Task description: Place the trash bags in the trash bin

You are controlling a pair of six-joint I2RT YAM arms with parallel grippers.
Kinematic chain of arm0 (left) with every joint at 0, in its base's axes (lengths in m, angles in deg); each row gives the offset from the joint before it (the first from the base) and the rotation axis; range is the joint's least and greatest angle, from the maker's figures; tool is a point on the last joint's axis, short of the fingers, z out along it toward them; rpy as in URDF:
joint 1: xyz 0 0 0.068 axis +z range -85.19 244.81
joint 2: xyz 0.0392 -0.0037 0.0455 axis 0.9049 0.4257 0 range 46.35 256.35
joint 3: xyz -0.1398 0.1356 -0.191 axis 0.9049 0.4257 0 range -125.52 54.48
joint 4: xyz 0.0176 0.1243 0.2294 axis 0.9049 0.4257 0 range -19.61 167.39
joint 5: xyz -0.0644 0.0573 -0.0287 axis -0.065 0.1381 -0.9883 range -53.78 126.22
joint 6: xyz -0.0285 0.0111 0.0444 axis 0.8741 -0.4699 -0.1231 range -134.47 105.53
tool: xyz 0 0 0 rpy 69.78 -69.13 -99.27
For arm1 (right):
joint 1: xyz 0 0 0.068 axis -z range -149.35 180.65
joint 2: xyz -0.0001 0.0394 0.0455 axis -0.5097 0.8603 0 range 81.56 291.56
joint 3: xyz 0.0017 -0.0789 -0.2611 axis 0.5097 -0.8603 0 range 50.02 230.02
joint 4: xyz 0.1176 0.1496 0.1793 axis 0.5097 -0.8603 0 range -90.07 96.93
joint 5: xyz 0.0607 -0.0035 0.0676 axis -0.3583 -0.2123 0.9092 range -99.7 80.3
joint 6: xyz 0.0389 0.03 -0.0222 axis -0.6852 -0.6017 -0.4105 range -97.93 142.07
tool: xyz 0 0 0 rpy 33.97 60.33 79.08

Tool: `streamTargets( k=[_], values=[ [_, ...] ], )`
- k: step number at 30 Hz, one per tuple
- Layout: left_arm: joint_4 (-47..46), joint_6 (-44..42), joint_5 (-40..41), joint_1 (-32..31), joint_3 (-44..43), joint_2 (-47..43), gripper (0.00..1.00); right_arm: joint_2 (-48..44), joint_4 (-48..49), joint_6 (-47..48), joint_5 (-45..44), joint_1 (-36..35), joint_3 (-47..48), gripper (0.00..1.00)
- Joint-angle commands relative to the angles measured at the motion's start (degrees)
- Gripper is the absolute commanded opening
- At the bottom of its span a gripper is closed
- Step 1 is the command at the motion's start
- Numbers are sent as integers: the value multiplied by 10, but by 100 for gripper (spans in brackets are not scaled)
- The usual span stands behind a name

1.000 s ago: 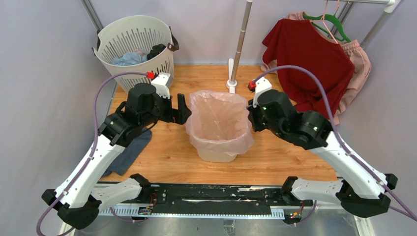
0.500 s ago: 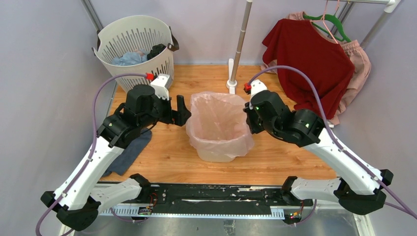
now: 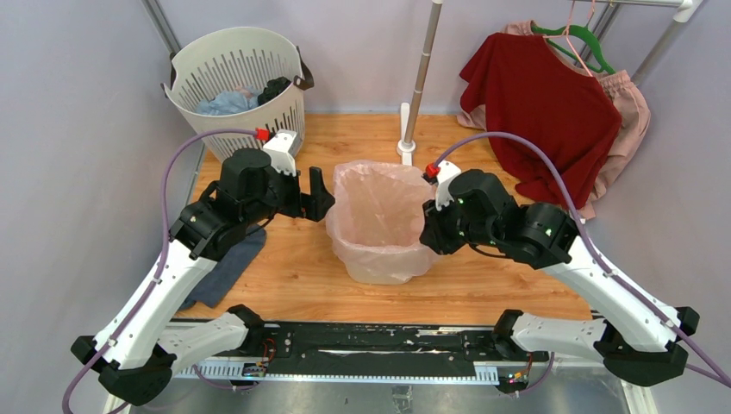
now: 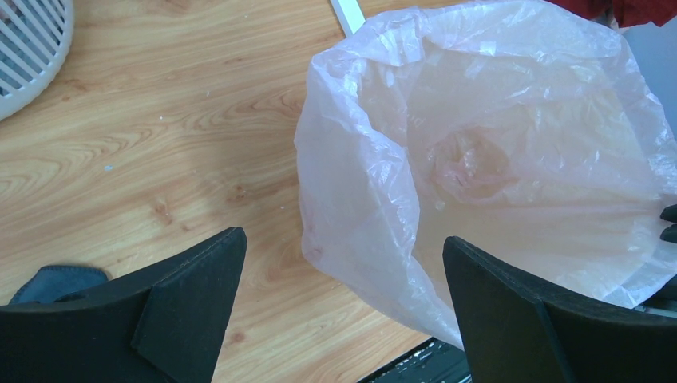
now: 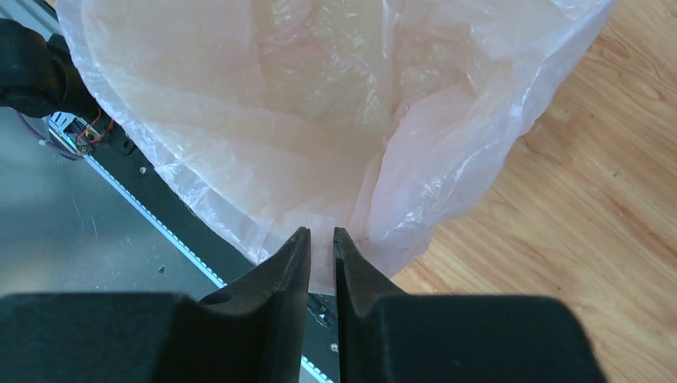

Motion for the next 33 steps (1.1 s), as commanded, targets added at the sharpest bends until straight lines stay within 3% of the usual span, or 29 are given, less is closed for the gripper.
streamTargets(
  k=[1, 4, 12, 30, 33],
  values=[
    [9, -2, -4, 4, 4, 2, 100, -25, -18, -3, 31, -9, -18, 18],
    [9, -3, -3, 3, 5, 4, 100, -28, -25, -4, 30, -9, -23, 13],
    [9, -2, -3, 4, 5, 5, 100, -75, 31, 1, 5, -9, -16, 23],
    [10, 0, -3, 3, 4, 1, 100, -29, -19, -5, -13, -9, -33, 18],
    [9, 0, -3, 3, 2, 2, 100, -46, -3, -2, -26, -10, -16, 23]
  ],
)
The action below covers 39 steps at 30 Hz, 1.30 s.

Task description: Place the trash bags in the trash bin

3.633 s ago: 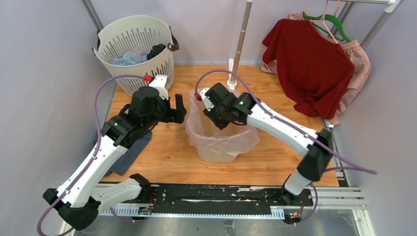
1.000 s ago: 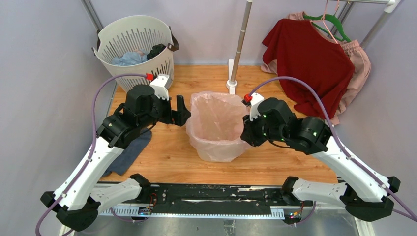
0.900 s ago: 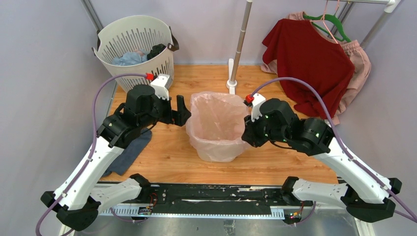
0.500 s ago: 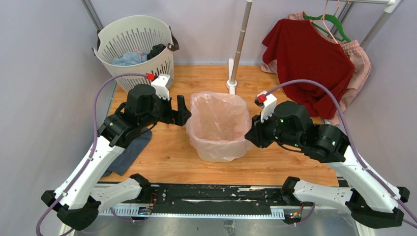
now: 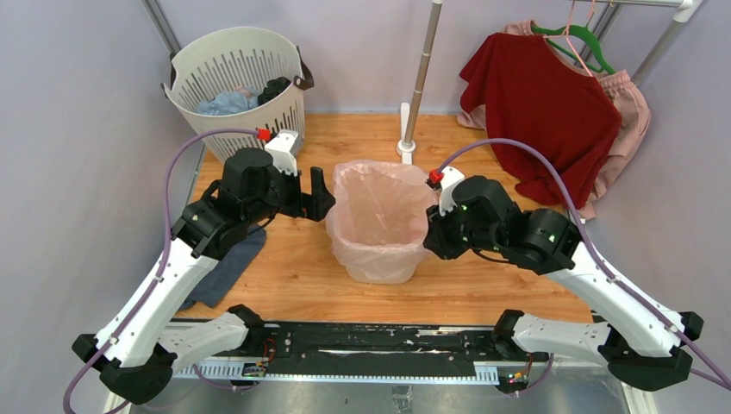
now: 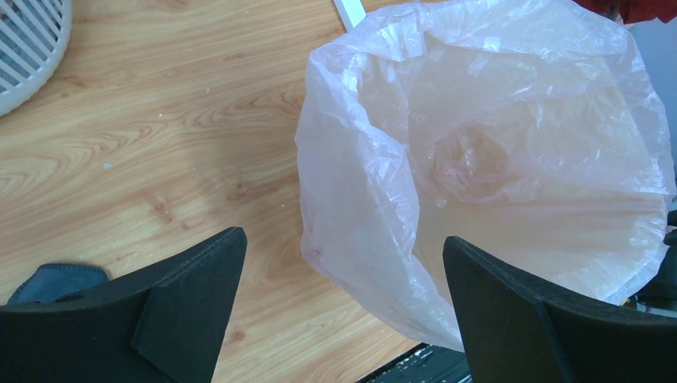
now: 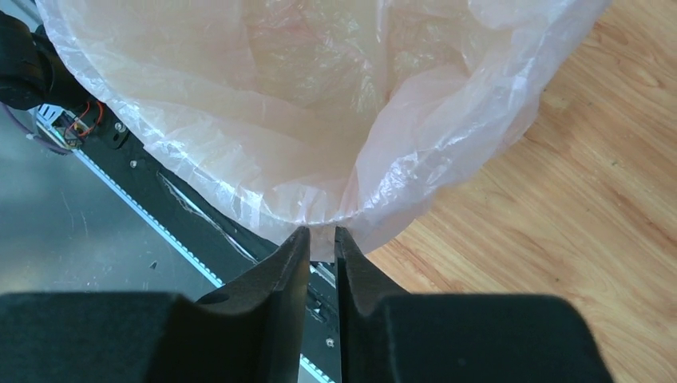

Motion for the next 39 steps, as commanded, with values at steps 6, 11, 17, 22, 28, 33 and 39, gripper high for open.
streamTargets(
  k=[6, 11, 17, 22, 28, 33, 39],
  values=[
    [6, -7, -3, 4, -24, 22, 100, -6, -23, 15, -131, -6, 103, 42],
    [4, -21, 15, 4, -44, 57, 100, 73, -71, 47, -202, 21, 173, 50],
    [-4, -26, 23, 3, -48, 85, 100, 139, -57, 62, -131, 105, 165, 47],
    [-9, -25, 21, 4, -42, 88, 100, 171, -30, 70, -93, 130, 124, 46],
    [-10, -24, 18, 4, -39, 87, 100, 179, -14, 73, -90, 135, 105, 45],
    [-11, -22, 17, 3, -43, 86, 100, 183, -28, 78, -101, 137, 147, 48],
    [-20, -21, 12, 4, -39, 99, 100, 240, -42, 85, -92, 147, 174, 51]
  ],
)
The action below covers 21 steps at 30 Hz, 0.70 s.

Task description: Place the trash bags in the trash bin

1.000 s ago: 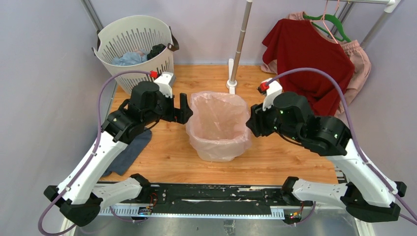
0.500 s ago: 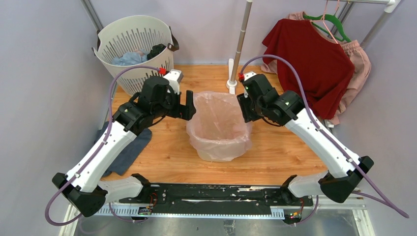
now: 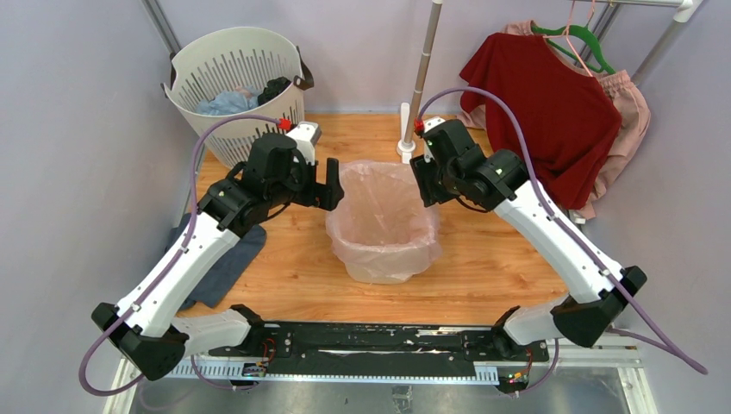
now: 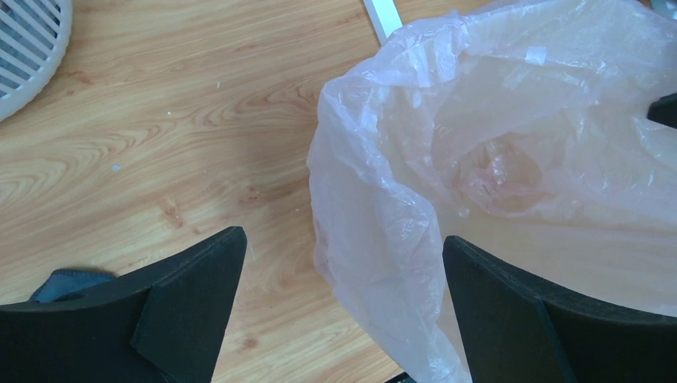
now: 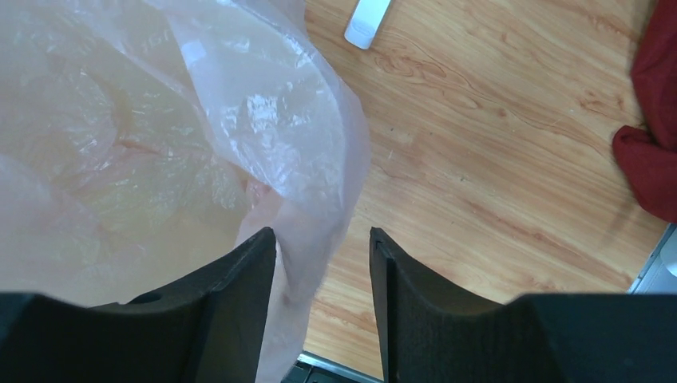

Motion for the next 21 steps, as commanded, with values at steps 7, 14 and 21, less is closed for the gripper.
streamTargets(
  k=[7, 14, 21],
  values=[
    [-51, -2, -7, 4, 22, 25, 100, 86, -6, 7, 19, 24, 34, 42],
    [-67, 3, -5, 4, 34, 37, 83, 81, -1, 3, 20, 27, 31, 21],
    [-76, 8, -14, 4, 30, 57, 72, 83, 7, 3, 19, 29, 32, 17]
  ],
)
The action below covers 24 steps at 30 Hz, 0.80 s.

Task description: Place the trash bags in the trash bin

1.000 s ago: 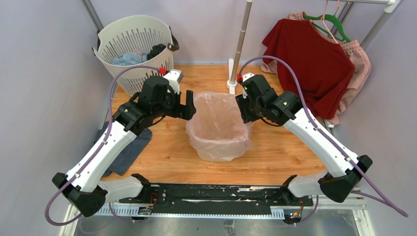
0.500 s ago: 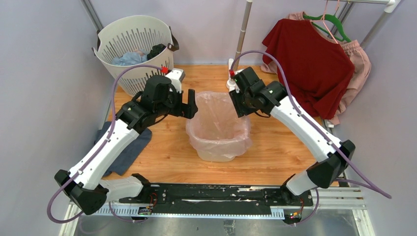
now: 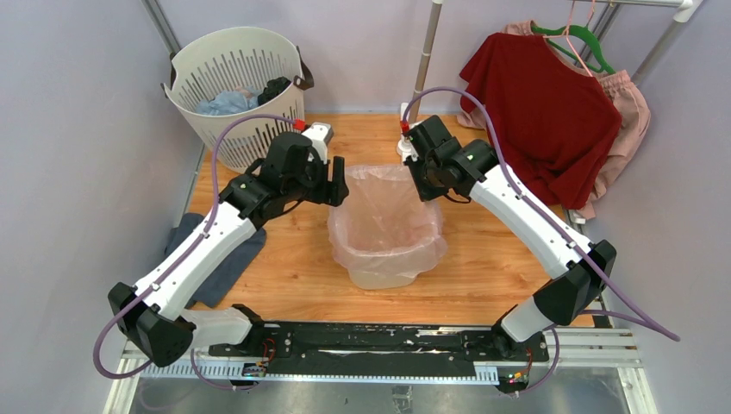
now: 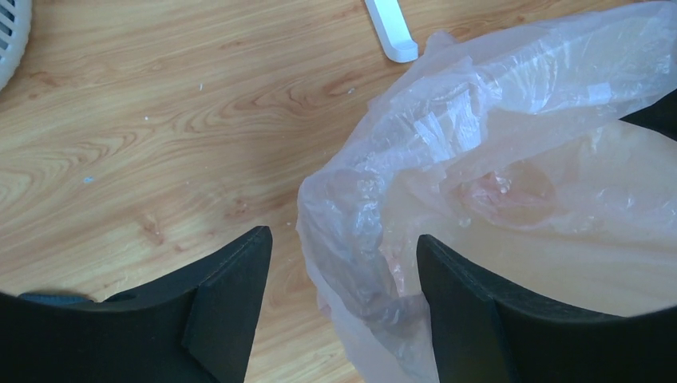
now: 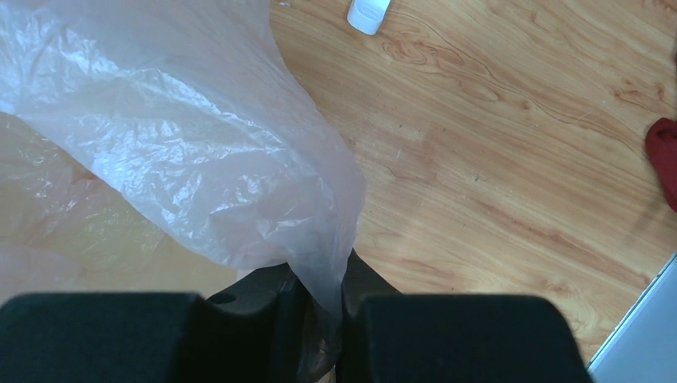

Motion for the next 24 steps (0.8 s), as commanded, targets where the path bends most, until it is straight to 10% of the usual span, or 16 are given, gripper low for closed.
streamTargets(
  k=[1, 24],
  values=[
    [-21, 2, -4, 4, 0, 14, 72, -8, 2, 0, -2, 9, 17, 17],
    [-120, -29, 0, 57, -63, 139, 74, 78, 89, -38, -38, 73, 66, 13]
  ],
)
